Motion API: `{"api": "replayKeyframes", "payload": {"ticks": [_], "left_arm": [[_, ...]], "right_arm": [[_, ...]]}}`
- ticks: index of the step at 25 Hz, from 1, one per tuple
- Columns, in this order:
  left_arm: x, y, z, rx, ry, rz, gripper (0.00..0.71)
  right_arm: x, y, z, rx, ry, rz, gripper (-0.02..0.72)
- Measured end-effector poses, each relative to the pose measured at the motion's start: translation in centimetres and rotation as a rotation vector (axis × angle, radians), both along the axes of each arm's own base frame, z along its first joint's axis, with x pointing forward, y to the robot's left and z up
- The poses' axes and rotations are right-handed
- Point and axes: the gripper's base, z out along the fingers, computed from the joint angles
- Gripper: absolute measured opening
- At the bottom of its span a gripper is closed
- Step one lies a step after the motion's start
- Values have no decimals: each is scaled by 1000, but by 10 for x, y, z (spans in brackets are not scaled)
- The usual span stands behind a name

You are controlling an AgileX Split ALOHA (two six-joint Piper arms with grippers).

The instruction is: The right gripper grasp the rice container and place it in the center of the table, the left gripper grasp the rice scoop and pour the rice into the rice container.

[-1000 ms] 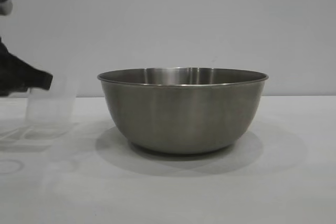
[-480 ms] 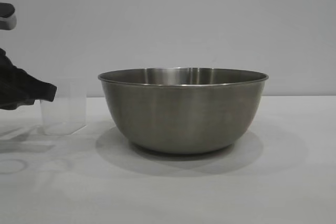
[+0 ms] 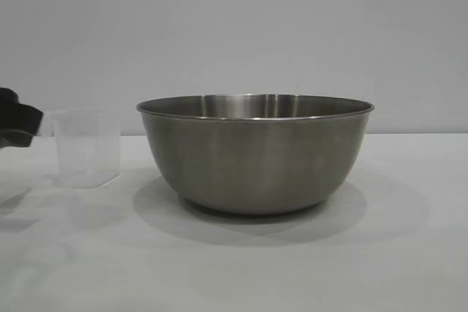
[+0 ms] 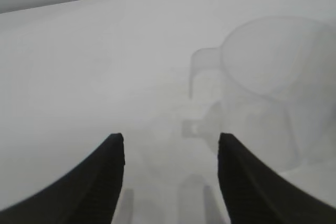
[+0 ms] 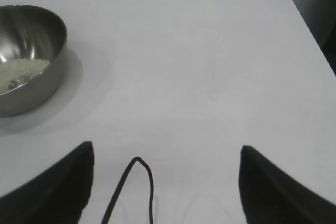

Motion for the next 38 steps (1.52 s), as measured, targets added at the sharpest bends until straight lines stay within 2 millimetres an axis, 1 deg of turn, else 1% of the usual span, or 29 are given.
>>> {"api": "replayKeyframes", "payload": {"ticks": [3, 6, 10, 15, 18, 21, 24, 26, 30, 32, 38], "left_arm": [[-18, 4, 12, -34, -13, -21, 351], [-27, 6, 25, -81, -33, -24, 351], [-38, 6, 35, -147, 58, -29, 351], [-47, 1, 55, -190, 161, -85, 351], [-49, -2, 72, -175, 227, -117, 351], [-51, -4, 95, -133, 270, -153, 351], [-57, -2, 119, -98, 300, -167, 351], [-65, 1, 136, -92, 307, -168, 351], [-88, 10, 163, -36, 305, -194, 351], [-105, 17, 174, -6, 292, -211, 351], [-160, 37, 186, 6, 262, -220, 351]], "right_arm": [[0, 0, 0, 0, 0, 0, 510], [0, 0, 0, 0, 0, 0, 510], [0, 0, 0, 0, 0, 0, 510], [0, 0, 0, 0, 0, 0, 510], [0, 0, 0, 0, 0, 0, 510], [0, 0, 0, 0, 0, 0, 510], [0, 0, 0, 0, 0, 0, 510], [0, 0, 0, 0, 0, 0, 510], [0, 0, 0, 0, 0, 0, 510], [0, 0, 0, 0, 0, 0, 510], [0, 0, 0, 0, 0, 0, 510]]}}
